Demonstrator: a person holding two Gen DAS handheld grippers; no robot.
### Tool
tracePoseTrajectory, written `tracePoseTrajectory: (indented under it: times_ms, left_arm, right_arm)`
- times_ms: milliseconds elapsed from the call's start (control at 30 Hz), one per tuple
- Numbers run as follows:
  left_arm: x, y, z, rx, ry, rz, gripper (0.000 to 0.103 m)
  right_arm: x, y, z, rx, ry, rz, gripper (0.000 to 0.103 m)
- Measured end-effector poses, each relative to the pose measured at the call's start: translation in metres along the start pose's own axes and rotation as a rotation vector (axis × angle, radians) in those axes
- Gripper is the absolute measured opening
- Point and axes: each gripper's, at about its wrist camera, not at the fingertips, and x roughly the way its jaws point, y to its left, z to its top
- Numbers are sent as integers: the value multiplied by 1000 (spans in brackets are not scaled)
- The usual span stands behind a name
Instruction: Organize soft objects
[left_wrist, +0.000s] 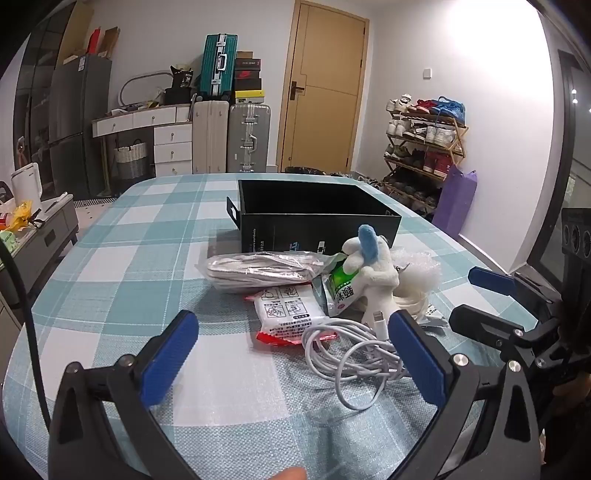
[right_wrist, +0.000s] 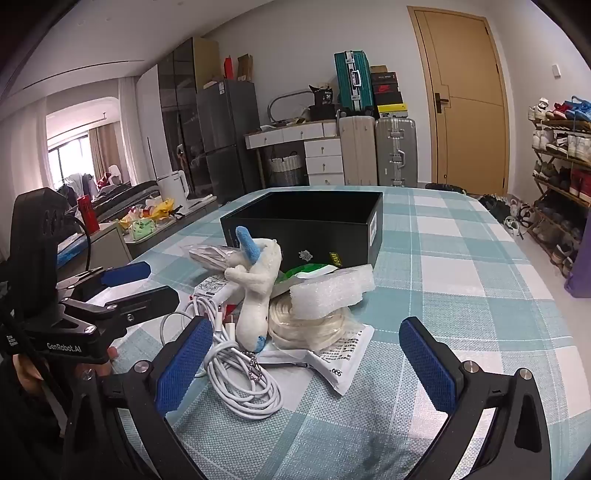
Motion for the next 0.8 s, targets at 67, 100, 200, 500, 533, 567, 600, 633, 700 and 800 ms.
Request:
tracePoseTrajectory:
  times_ms: [67,100,200,500,533,567,600,633,700,800]
  left_arm:
    - [0,0,0,1,3,-3,103]
    - [0,0,0,1,1,-4,103]
    - [-1,0,1,4,0,-5,103]
    - [-6,-1,4,11,-3,1,103]
    - [-4,-2,2,12,-4,3,103]
    - [-1,-2,0,11,-5,3,103]
    - [-1,-2,0,11,-5,3,103]
    - [-1,-2,0,11,-4,4,103]
    - [-1,-2,0,12,-5,2,103]
    - [-2,-2,0,12,-4,2,103]
  right_arm:
    - [0,0,0,2,4,1,103]
    - [0,0,0,2,6,2,103]
    - [0,1,0,0,6,3,103]
    - [0,1,0,3,3,2,103]
    - [-1,0,0,3,3,4,103]
    - [-1,0,0,3,3,4,103]
    - [-2,0,0,3,3,4,103]
    - [-2,0,0,4,3,5,103]
    - [-1,0,0,4,5,3,103]
    - [-2,0,0,3,3,4,103]
